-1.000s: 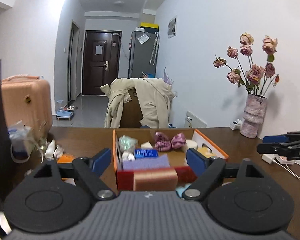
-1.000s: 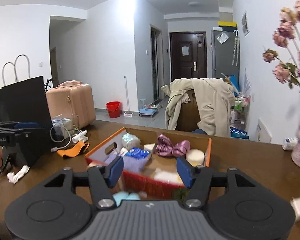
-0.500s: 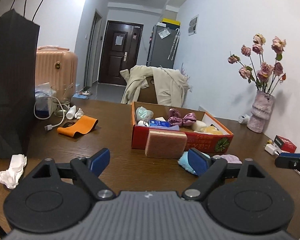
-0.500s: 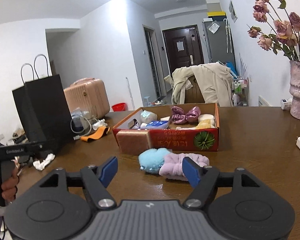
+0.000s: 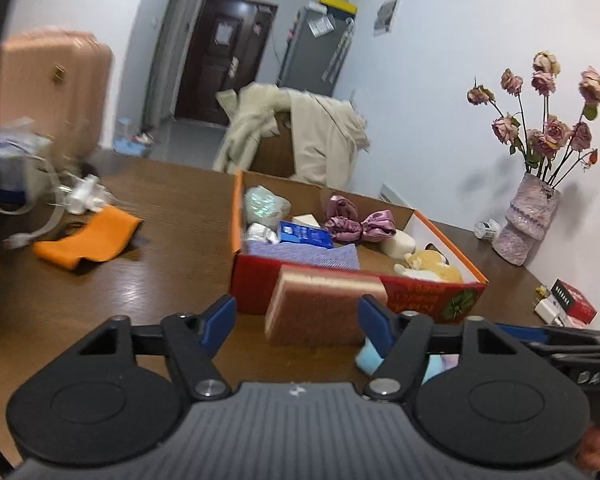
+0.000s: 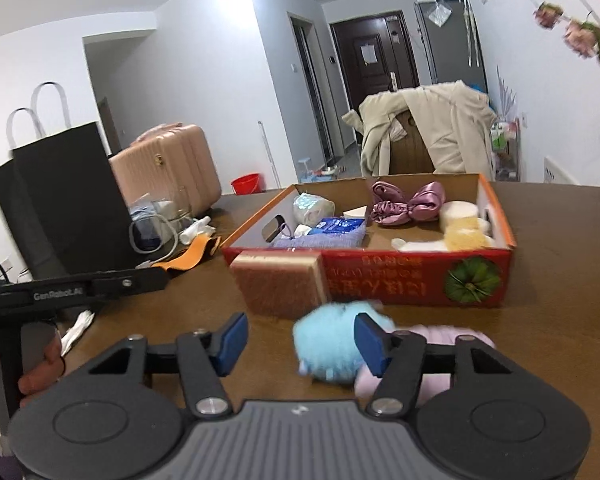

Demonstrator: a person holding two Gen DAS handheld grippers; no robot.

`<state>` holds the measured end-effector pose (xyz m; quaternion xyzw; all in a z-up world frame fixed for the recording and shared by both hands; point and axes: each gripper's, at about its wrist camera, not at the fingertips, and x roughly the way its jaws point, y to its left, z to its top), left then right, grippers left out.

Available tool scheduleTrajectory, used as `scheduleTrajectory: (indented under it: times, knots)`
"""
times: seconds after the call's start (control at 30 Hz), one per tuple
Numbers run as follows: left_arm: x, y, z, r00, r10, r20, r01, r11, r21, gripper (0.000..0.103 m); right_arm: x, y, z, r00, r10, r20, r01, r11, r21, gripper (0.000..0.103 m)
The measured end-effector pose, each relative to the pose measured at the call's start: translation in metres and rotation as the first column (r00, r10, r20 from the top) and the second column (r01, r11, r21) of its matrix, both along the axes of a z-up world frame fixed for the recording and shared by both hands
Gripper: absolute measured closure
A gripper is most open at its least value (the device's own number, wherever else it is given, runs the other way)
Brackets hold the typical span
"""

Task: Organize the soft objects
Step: 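Move the left gripper to the pink scouring sponge block, then close the left gripper on the sponge block and lift it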

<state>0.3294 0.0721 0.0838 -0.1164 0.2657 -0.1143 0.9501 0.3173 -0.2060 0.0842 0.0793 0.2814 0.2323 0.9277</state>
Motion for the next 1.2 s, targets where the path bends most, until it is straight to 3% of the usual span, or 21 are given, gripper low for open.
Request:
scheduleTrajectory:
  times: [0.1,0.17,0.3,0.37,0.4,0.6,0.73,0.87,0.97,1.03,1.2]
  knots:
    - [0.038,0.001,-0.009,0.999,-0.003,-0.051,0.001,0.999,-0.051,0.045,0.04,0.014,-0.006,0.999,-0.004,-0.032,0.005,0.999,0.033,0.056]
    - [0.058,0.005,-0.018,0.996,-0.015,-0.086,0.005,0.992,-0.124,0.048,0.061,0.021,-0.01,0.999,-0.019,-0.042,0.02,0.999,0.045,0.059]
    - [0.078,0.012,-0.034,0.99,-0.043,-0.137,0.014,0.978,-0.207,0.064,0.091,0.027,-0.021,0.996,-0.04,-0.073,0.046,0.995,0.086,0.064]
    - [0.078,0.016,-0.038,0.987,-0.071,-0.146,0.034,0.97,-0.24,0.07,0.1,0.028,-0.029,0.993,-0.027,-0.114,0.041,0.992,0.12,0.079]
    - [0.077,0.018,-0.037,0.987,-0.064,-0.149,0.027,0.97,-0.241,0.069,0.102,0.029,-0.032,0.993,-0.02,-0.119,0.037,0.988,0.147,0.079]
    - [0.034,0.034,-0.029,0.993,-0.06,-0.105,0.04,0.982,-0.182,0.069,0.077,0.046,-0.031,0.992,0.08,-0.094,-0.068,0.99,0.12,0.08]
    - [-0.015,0.046,-0.041,0.99,-0.062,-0.128,0.032,0.975,-0.22,0.068,0.039,0.055,-0.034,0.982,0.156,-0.104,-0.146,0.985,0.094,0.079]
    - [-0.051,0.044,-0.053,0.985,-0.064,-0.162,0.021,0.968,-0.252,0.063,-0.001,0.055,-0.042,0.969,0.21,-0.133,-0.202,0.977,0.072,0.072]
    - [-0.072,0.039,-0.056,0.982,-0.09,-0.168,0.051,0.973,-0.225,0.06,-0.024,0.05,-0.046,0.962,0.226,-0.151,-0.217,0.973,0.076,0.068]
    - [-0.082,0.041,-0.055,0.982,-0.101,-0.158,0.063,0.972,-0.228,0.05,-0.037,0.045,-0.046,0.961,0.233,-0.152,-0.221,0.971,0.09,0.069]
    - [-0.082,0.044,-0.052,0.988,-0.055,-0.147,0.021,0.975,-0.222,0.049,-0.037,0.039,-0.045,0.972,0.187,-0.144,-0.173,0.98,0.102,0.068]
